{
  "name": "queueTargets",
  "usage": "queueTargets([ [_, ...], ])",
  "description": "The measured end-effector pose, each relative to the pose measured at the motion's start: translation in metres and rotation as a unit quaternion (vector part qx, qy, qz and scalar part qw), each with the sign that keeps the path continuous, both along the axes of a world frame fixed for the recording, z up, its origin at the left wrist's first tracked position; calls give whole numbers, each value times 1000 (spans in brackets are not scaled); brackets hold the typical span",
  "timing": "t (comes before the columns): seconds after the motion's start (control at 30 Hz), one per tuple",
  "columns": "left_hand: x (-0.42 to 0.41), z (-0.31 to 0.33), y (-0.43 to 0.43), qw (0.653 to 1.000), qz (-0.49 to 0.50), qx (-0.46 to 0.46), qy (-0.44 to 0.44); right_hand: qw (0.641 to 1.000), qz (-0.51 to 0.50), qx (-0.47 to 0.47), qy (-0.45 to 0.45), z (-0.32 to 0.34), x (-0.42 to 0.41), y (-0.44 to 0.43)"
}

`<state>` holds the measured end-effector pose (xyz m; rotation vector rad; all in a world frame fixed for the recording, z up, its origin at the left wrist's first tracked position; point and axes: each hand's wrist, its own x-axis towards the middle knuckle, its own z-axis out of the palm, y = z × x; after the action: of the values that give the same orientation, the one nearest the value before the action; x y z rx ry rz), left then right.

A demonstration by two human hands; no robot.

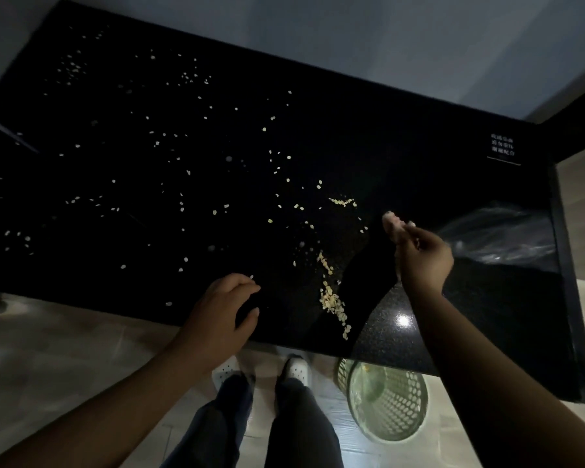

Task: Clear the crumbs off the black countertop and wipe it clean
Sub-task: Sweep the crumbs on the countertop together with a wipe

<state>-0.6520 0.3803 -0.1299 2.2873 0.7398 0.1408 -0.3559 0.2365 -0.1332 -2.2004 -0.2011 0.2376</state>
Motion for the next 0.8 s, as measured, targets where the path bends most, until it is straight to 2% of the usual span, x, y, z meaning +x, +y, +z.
queueTargets([
  [0.23, 2, 0, 14, 997, 26, 43, 62, 999, 47, 1, 16, -18, -1, 27],
  [0.57, 20, 0, 6, 988, 96, 58, 108, 955, 285, 59, 52, -11, -47, 20],
  [0.7, 24, 0, 0, 985, 123, 52, 108, 961, 243, 110, 73, 0, -16, 26],
  [0.8, 25, 1, -1, 984, 130, 52, 109, 983, 155, 101, 16, 8, 25, 47],
])
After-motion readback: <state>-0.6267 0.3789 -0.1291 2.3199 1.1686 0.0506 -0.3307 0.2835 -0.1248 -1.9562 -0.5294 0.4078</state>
